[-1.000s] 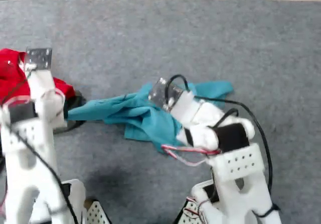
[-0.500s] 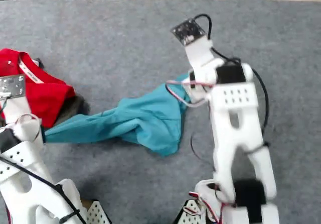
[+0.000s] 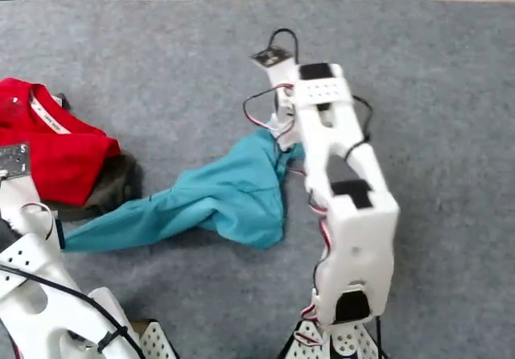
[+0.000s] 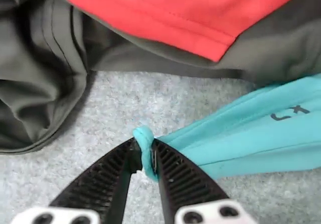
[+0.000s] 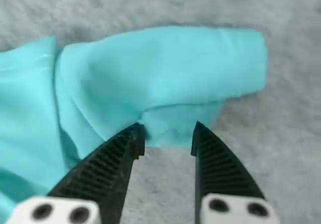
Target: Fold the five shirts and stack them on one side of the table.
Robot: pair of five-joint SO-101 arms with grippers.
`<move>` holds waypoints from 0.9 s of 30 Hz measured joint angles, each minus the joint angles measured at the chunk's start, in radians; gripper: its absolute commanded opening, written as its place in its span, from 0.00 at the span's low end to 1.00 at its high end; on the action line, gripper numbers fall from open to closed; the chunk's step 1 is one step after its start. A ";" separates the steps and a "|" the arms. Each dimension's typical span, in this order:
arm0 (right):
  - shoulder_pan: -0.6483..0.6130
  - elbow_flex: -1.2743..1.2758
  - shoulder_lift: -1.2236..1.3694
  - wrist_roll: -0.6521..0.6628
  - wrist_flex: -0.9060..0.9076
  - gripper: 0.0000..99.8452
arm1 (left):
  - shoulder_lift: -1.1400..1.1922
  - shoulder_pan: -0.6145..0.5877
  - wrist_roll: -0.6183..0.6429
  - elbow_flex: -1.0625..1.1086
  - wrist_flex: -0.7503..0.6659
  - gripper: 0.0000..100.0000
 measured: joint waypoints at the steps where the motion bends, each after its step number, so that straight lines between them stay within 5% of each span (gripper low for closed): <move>1: -0.011 -0.040 0.028 0.000 0.029 0.16 | 0.000 0.000 0.000 0.005 0.000 0.03; 6: -0.044 -0.193 0.158 0.000 0.074 0.01 | 0.000 0.000 0.000 0.011 0.000 0.03; 17: 0.091 -0.276 0.229 0.063 0.308 0.01 | 0.000 -0.003 -0.011 -0.006 0.029 0.03; 27: 0.359 0.275 -0.172 0.397 0.322 0.01 | 0.000 0.095 -0.054 -0.077 0.135 0.03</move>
